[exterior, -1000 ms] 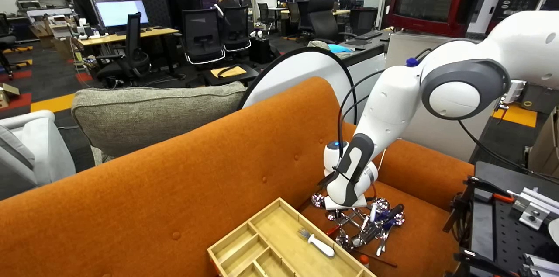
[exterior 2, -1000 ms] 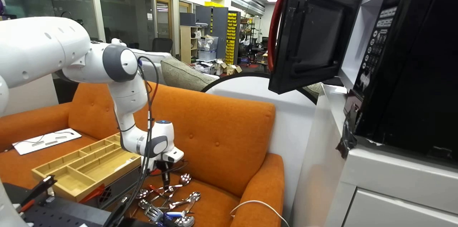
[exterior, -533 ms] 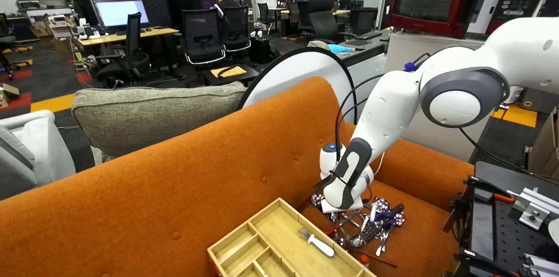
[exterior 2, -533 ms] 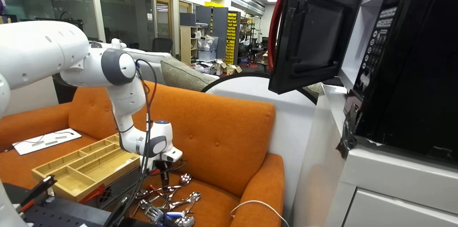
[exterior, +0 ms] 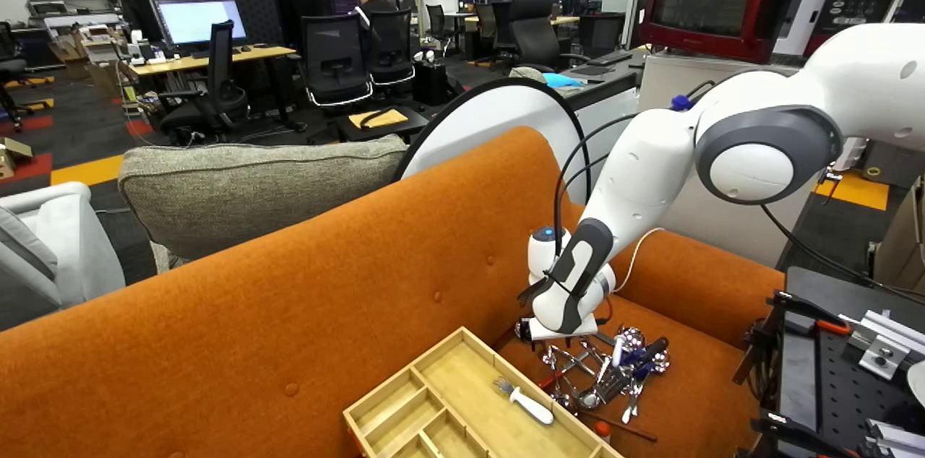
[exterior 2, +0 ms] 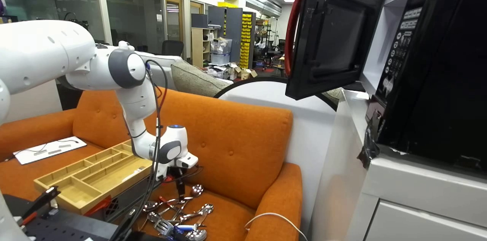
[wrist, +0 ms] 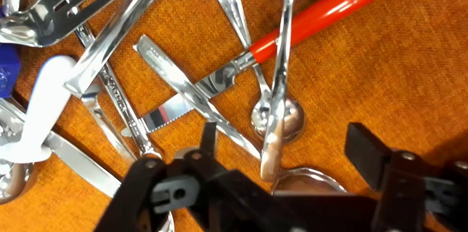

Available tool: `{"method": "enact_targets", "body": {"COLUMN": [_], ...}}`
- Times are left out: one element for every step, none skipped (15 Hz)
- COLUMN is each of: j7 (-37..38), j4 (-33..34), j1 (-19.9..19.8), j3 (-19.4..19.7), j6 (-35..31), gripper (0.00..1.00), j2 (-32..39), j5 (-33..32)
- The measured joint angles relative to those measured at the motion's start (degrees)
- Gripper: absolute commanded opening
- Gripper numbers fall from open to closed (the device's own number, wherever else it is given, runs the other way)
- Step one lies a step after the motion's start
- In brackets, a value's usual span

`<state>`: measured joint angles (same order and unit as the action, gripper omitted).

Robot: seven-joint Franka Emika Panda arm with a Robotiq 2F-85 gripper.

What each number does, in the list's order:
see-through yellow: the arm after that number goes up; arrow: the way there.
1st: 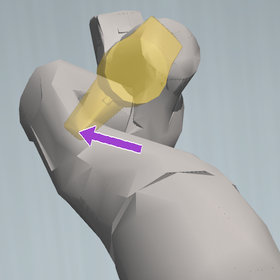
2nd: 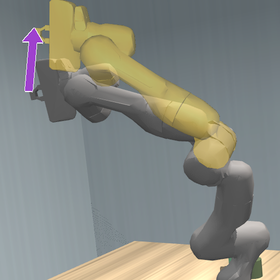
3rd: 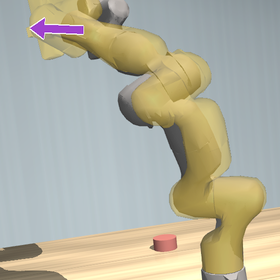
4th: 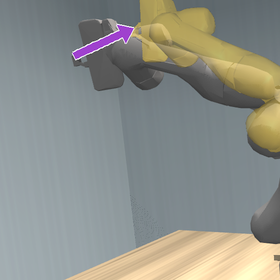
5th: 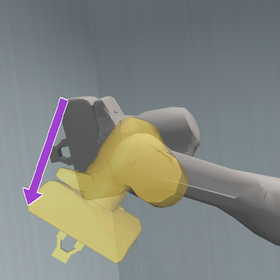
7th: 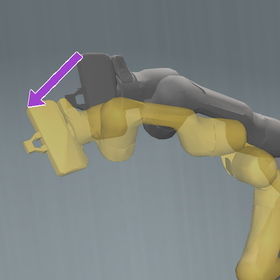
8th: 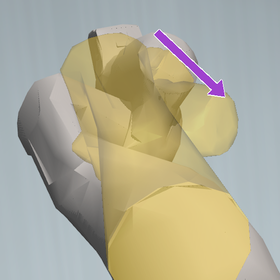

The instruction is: Turn one of the silver spoons anti clockwise

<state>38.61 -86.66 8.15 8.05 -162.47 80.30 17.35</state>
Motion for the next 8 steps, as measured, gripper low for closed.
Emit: {"method": "enact_targets", "body": {"j7": [0.1, 0.1, 0.1, 0.1, 0.1, 0.1, 0.1, 0.1], "j4": [-0.3, -0.3, -0.2, -0.2, -0.2, -0.2, -0.1, -0.1], "j1": [-0.4, -0.5, -0.5, -0.4, -0.2, -0.2, -0.2, -0.2], "j3": [0.0, 0.0, 0.0, 0.0, 0.0, 0.0, 0.0, 0.0], "j6": [0.2, 0.3, 0.3, 0.2, 0.2, 0.2, 0.2, 0.2], "gripper": [1.00, 1.00, 1.00, 1.00, 1.00, 1.00, 1.00, 1.00], "j2": [-0.6, -0.8, -0.6, -0.4, -0.3, -0.3, -0.3, -0.3], "j5": [0.1, 0.1, 0.1, 0.1, 0.1, 0.1, 0.1, 0.1]}}
